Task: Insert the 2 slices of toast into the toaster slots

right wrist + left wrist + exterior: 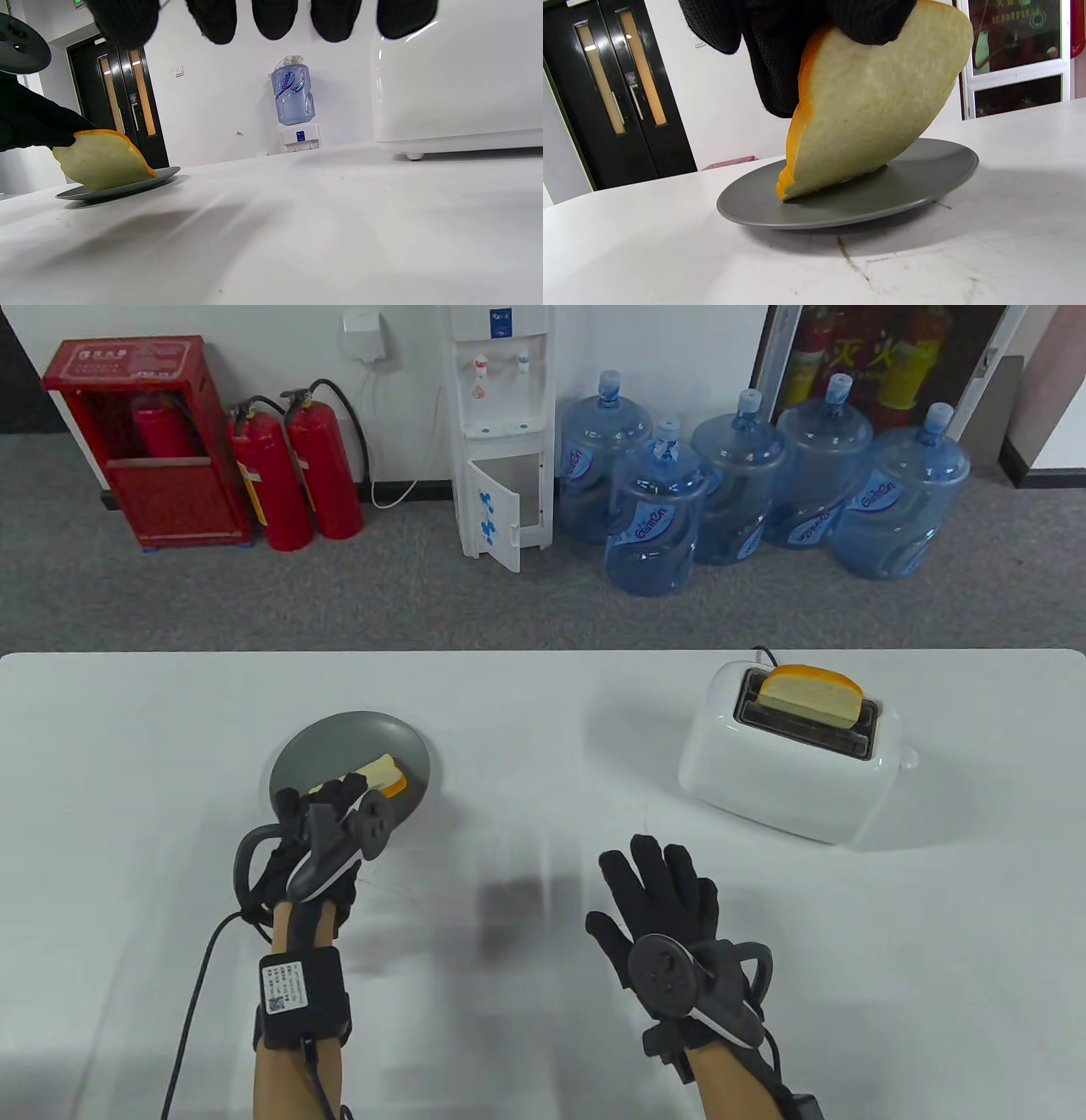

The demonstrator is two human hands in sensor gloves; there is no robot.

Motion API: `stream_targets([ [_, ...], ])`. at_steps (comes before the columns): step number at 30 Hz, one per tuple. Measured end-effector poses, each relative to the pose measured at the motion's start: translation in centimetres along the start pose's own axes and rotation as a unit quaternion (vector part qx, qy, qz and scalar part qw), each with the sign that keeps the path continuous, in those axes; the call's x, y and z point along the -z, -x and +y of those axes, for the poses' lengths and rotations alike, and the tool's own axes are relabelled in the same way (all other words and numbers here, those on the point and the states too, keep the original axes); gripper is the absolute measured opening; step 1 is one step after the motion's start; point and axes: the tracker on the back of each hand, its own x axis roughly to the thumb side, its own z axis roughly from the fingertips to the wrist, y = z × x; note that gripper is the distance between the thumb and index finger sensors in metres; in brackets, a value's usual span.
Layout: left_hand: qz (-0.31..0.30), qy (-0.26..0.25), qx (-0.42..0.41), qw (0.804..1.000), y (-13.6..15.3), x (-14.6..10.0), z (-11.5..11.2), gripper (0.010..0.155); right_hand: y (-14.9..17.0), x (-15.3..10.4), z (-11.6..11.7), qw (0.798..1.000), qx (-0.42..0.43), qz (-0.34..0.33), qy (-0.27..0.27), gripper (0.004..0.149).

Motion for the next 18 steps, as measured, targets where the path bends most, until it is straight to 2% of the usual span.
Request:
stream_targets([
  [6,0.007,-0.013,-0.006,1.0,0.6,-0.1,0.2,0.05,0.0,0.0,0.0,1.0,0.001,0.001,0.0,0.068],
  [18,0.02,-0.084,-0.008,0.996,1.3,-0.7,1.4,0.046,0.1,0.0,0.0,1.0,0.0,0.002,0.0,0.067],
])
